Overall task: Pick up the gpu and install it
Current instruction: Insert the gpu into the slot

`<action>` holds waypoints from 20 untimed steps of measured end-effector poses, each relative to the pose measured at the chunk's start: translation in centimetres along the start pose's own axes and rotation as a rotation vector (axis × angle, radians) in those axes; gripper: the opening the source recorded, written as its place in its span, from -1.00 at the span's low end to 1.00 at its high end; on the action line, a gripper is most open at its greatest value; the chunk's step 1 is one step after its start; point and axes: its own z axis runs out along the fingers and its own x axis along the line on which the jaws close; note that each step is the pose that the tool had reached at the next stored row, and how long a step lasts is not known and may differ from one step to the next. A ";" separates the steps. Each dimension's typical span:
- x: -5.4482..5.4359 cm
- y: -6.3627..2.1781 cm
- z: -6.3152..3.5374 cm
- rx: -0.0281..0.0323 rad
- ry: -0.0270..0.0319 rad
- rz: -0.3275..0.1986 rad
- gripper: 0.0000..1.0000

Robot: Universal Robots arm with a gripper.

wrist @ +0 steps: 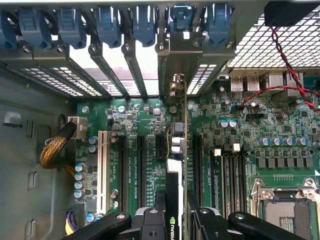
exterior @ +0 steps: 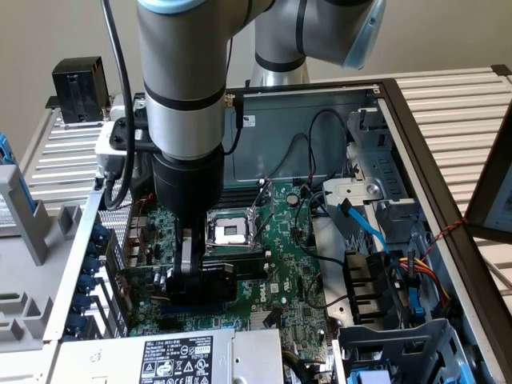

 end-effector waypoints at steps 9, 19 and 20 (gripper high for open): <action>0.0 -0.14 -0.01 -0.0012 -0.0024 0.000 -0.47; 0.0 -0.24 0.00 -0.0013 -0.0022 0.000 -0.47; 0.1 -0.26 0.00 -0.0013 -0.0022 0.000 -0.47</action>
